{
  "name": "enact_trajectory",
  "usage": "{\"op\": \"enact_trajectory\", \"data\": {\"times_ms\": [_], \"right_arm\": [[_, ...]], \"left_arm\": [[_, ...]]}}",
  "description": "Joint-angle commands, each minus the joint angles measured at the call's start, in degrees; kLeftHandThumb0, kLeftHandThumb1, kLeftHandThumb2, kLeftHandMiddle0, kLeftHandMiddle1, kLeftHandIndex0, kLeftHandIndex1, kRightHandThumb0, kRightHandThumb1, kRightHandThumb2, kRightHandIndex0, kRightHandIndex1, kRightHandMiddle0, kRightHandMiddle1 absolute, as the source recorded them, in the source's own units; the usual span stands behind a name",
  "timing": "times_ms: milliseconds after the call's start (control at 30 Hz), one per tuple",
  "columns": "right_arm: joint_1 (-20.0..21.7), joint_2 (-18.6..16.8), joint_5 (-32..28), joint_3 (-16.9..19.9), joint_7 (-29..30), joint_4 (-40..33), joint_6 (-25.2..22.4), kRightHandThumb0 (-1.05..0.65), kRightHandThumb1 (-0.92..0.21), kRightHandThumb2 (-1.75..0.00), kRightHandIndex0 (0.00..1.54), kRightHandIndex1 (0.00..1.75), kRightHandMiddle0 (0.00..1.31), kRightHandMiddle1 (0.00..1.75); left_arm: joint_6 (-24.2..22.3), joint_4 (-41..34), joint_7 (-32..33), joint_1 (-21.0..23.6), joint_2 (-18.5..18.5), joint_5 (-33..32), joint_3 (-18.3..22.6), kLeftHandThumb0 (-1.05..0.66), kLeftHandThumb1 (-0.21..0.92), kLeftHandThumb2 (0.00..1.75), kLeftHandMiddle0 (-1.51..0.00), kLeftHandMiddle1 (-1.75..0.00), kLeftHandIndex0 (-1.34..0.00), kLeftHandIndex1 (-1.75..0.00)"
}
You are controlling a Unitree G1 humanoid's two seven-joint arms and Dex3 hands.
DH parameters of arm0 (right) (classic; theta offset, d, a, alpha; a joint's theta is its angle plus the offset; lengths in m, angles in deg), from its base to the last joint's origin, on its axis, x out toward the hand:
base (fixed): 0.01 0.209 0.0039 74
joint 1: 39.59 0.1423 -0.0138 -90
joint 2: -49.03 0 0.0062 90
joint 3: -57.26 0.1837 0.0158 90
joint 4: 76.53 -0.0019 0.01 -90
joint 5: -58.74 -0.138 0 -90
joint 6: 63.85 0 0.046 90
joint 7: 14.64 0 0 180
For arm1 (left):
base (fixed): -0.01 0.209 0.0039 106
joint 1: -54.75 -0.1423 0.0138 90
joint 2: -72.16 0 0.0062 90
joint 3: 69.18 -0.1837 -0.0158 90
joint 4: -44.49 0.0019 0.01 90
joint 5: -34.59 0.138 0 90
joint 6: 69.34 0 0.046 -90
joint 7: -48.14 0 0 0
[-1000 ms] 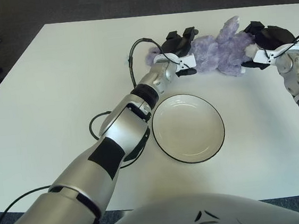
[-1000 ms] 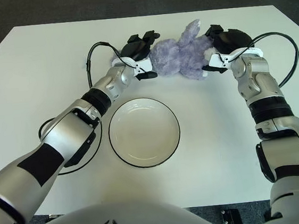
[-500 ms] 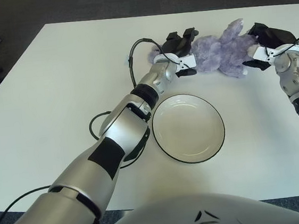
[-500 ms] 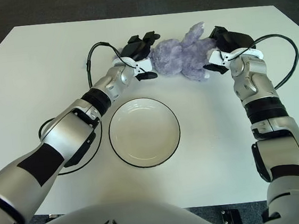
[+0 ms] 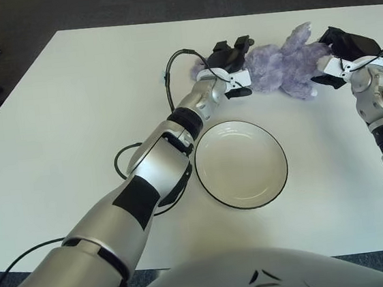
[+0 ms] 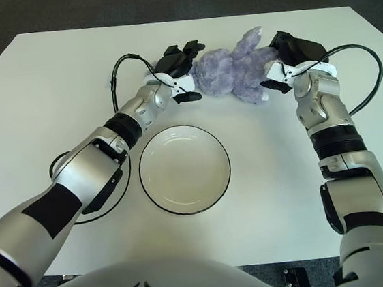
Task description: Put the doll into the plate.
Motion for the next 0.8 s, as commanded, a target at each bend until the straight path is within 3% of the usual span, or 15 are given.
{"op": "enact_trajectory", "data": {"times_ms": [0,300,767], "right_arm": [[-1.2,-0.2,-1.1,1.1,1.0,-1.8,0.5,0.0,-0.23,-1.26,0.79,1.52,0.61,1.48],[-5.3,-0.7,-2.6,3.0,1.0,-8.7,0.3,0.0,-0.22,-1.26,0.78,1.5,0.63,1.48],[-8.4,-0.7,-2.2,4.1,0.8,-15.1,-0.2,0.0,-0.23,-1.22,0.76,1.48,0.71,1.41]], "left_arm": [[-0.7,0.0,-0.1,-0.3,0.3,-0.1,0.1,-0.38,0.19,0.98,0.0,-1.07,0.0,-0.66],[-0.2,0.4,0.1,-0.3,0.3,0.7,-0.8,-0.38,0.2,0.95,0.0,-1.06,0.0,-0.68],[0.0,0.9,-1.1,-0.2,0.4,0.6,-1.3,-0.45,0.21,0.94,0.0,-0.96,0.0,-0.67]]}}
